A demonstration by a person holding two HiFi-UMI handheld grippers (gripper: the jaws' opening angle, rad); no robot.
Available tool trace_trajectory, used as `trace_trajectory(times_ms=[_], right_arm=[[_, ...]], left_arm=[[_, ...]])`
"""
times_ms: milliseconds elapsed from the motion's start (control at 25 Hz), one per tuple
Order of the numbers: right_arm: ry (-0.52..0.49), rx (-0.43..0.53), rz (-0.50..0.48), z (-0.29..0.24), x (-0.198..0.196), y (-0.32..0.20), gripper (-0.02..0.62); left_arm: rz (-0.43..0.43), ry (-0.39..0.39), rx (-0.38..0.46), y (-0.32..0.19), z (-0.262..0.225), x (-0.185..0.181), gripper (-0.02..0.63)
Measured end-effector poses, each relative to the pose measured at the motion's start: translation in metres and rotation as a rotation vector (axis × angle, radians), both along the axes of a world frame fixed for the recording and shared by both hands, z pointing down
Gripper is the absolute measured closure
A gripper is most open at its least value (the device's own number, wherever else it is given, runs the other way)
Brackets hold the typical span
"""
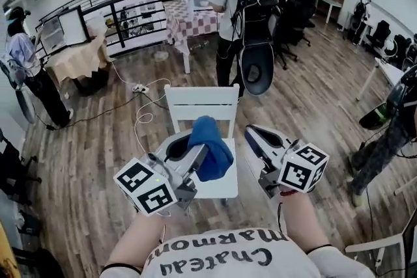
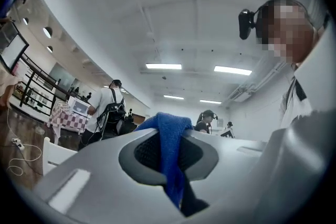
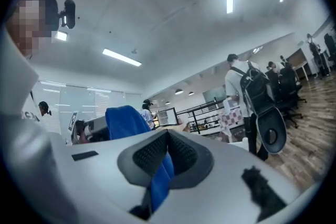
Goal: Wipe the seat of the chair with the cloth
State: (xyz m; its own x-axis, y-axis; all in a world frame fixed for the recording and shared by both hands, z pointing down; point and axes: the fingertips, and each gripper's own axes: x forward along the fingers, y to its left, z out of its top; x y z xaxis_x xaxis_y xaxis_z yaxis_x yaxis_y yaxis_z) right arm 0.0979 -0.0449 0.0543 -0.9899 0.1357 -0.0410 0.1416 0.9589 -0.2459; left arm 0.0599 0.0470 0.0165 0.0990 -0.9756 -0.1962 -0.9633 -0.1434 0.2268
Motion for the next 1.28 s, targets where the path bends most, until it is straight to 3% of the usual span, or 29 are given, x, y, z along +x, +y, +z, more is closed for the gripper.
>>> trace_trajectory(times_ms=[120,320,480,920,1280], right_arm=[[-0.021,0.014,-0.041,-0.022,-0.015,0.032,0.581],[-0.048,0.034,-0.015,-0.042,-0.021,0.074,0.581],[-0.041,0.052,-0.002,-0.052,-0.018,0.1,0.581],[0.053,0.129,0.053,-0.026,0.013,0.16,0.581],[0.069,0.141,0.065,-0.027,0.028,0.167,0.581]], left_arm=[[-0.03,0.0,0.041,0.041,-0.023,-0.012,0.573],[-0.074,-0.05,0.027,0.106,-0.032,-0.026,0.572],[-0.078,-0.016,0.034,0.142,-0.036,-0.031,0.572],[-0.045,-0.001,0.052,0.196,-0.027,-0.006,0.572],[-0.047,0.009,0.073,0.202,-0.031,0.006,0.572]])
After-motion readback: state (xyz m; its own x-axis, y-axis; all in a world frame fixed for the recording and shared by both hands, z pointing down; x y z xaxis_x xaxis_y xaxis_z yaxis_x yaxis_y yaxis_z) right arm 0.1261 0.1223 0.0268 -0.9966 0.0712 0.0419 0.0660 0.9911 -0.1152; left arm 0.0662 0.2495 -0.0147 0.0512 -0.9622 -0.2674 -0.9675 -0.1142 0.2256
